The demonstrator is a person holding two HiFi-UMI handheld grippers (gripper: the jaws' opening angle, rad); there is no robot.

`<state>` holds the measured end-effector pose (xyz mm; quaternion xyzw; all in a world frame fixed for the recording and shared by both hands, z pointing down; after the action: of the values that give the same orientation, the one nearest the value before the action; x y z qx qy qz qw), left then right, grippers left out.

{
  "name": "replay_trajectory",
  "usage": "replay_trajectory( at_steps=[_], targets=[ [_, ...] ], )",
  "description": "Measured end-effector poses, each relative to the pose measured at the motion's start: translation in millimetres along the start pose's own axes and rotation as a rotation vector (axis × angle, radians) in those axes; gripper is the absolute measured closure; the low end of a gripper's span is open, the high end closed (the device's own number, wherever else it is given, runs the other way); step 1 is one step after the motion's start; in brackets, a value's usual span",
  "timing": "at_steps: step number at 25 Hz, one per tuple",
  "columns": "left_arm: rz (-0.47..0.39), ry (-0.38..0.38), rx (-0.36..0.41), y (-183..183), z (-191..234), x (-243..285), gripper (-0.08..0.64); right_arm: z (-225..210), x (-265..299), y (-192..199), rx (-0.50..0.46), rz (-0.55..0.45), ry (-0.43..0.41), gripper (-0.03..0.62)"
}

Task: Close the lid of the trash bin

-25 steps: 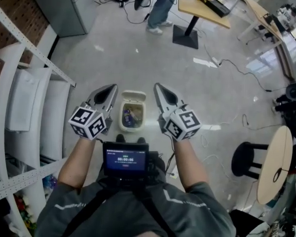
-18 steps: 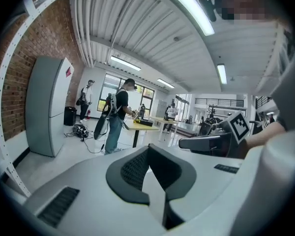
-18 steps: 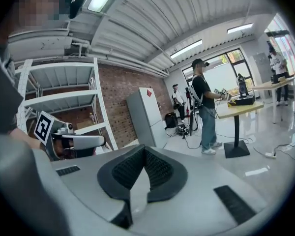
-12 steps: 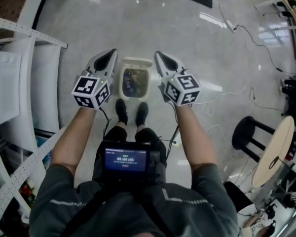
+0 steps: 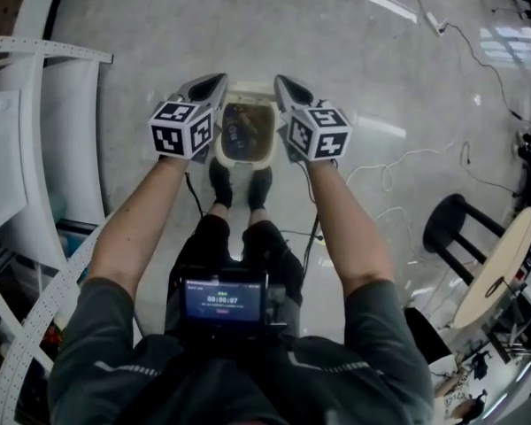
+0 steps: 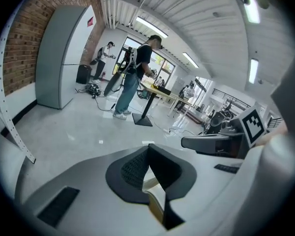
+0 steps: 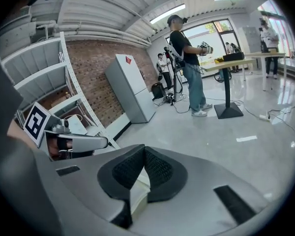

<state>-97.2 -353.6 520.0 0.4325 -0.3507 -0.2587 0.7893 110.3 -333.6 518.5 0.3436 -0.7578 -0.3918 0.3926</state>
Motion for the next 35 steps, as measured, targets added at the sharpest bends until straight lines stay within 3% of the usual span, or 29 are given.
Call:
replay_trajectory(
  at_steps=[8, 18, 24, 28, 32, 35],
  targets=[
    [0.110, 0.023, -0.011, 37, 16, 35, 0.565, -27, 26, 48, 0.045, 0.106, 0.062, 0.581],
    [0.184, 0.033, -0.046, 59, 22, 49, 0.565, -40, 39, 64, 0.073, 0.162, 0.072, 0.581],
    [0.208, 0.035, -0.043, 68, 25, 44, 0.565, -36, 32, 71, 0.113, 0.165, 0.065, 0.581],
    [0.214, 0.059, -0.096, 78, 22, 32, 0.565, -32, 18, 81, 0.103, 0.177, 0.054, 0.581],
    [0.260, 0.043, -0.101, 104, 17, 6, 0.565, -19, -3, 108, 0.044, 0.252, 0.049, 0.581],
    [0.306, 0.031, -0.094, 130, 14, -13, 0.565, -13, -20, 130, 0.074, 0.278, 0.039, 0.581]
  ],
)
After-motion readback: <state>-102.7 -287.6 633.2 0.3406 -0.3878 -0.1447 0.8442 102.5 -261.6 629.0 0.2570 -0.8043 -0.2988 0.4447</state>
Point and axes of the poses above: the fingertips, and each gripper's own axes: x forward along the fingers, z to its left, y out of its underside, the point moved 9 cm from there along -x, backward along the fingers, and after that the axes turned 15 degrees about -z, right-handed, at the moved point
